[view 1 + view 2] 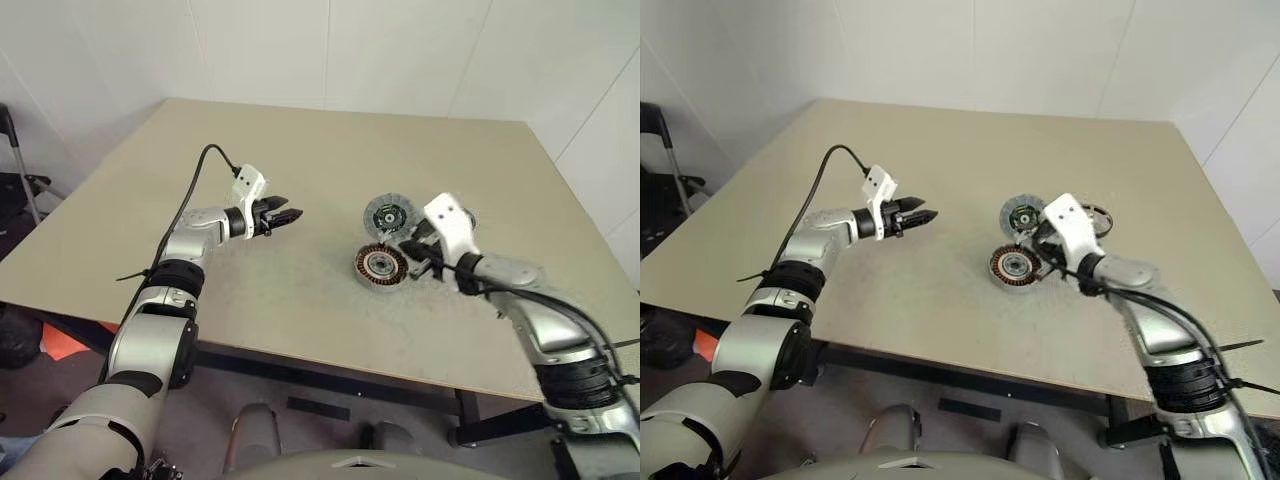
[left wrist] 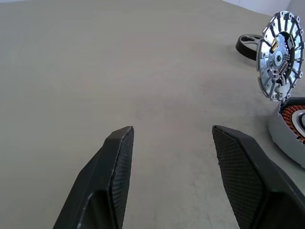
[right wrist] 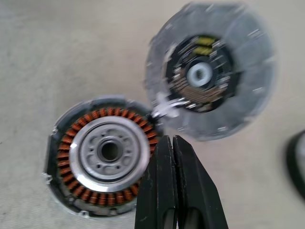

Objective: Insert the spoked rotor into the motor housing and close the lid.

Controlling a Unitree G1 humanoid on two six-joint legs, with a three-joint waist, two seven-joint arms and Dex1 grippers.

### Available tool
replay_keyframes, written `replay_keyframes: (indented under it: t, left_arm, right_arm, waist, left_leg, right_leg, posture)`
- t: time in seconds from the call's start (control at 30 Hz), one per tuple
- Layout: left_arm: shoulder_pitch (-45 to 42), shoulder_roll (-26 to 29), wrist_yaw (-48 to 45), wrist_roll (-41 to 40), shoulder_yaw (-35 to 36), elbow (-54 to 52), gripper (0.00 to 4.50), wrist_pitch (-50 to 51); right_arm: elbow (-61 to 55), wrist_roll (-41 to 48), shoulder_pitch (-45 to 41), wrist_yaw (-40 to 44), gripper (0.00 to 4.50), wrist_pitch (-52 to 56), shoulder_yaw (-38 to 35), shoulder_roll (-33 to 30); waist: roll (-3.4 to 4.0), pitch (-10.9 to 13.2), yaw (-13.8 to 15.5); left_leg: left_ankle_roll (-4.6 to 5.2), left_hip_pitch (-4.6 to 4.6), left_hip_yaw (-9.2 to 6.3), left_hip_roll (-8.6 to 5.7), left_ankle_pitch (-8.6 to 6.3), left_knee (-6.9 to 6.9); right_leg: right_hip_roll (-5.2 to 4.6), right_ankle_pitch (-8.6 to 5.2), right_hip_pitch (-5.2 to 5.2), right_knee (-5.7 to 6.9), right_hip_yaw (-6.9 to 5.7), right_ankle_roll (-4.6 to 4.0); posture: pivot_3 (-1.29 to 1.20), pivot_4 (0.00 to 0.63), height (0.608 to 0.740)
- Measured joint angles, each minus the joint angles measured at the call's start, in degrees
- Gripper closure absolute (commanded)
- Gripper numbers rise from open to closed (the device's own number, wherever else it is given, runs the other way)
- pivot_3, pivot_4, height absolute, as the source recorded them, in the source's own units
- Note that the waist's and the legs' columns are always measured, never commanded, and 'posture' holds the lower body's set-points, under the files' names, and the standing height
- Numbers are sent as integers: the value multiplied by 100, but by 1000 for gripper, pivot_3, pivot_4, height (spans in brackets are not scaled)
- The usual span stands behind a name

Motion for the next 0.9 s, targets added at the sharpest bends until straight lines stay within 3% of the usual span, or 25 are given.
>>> replay_keyframes:
  t: [0.13, 0.17, 0.23, 0.37, 0.6, 0.9]
  left_arm:
    - [0, 27, 0, 0, 2, 30, 1728, -3]
    - [0, 18, 0, 0, 1, 32, 1728, -4]
    - [0, -4, -1, 1, 1, 46, 1728, -9]
    - [-10, -58, -3, 11, -5, 71, 1728, -31]
    - [-27, -97, -7, 44, -51, 106, 1728, -52]
    - [35, 54, -4, 48, -59, 43, 1728, -52]
  right_arm:
    - [-6, 374, -372, 6, 4474, 222, -822, -172]
    - [201, 455, -551, -36, 4304, 243, -1027, -169]
    - [736, 482, -816, -204, 3892, 152, -1340, -142]
    - [2474, 420, -1237, -820, 2595, -247, -1723, 309]
    - [5650, 729, -2530, -1823, 2595, -1101, -2872, 648]
    - [6520, 1339, -2828, -2273, 2595, -1110, -3521, 828]
  waist:
    - [0, 0, -12]
    - [0, 0, -17]
    - [-2, -1, -14]
    - [-2, -2, -30]
    - [4, -2, -96]
    - [4, -1, -106]
  left_leg:
    - [-1, 5, 2, -1, 0, 0]
    - [-1, 7, 3, -1, 1, 2]
    - [-5, 12, 2, 0, 3, 2]
    - [-7, 6, 4, -3, 5, 8]
    - [1, -17, 7, -2, 0, 8]
    - [7, -24, 8, -1, -2, 17]
  right_leg:
    - [-1, 0, 0, 3, 3, 0]
    - [-1, 0, 1, 5, 3, -1]
    - [-1, 0, 4, 10, 2, -1]
    - [-4, 1, -6, 20, 1, -2]
    - [-3, -3, -31, 30, -3, -9]
    - [-4, -4, -32, 30, -8, -10]
  posture:
    - [0, 0, 740]
    - [0, 0, 740]
    - [0, 0, 740]
    - [0, 0, 740]
    - [0, 0, 740]
    - [0, 0, 740]
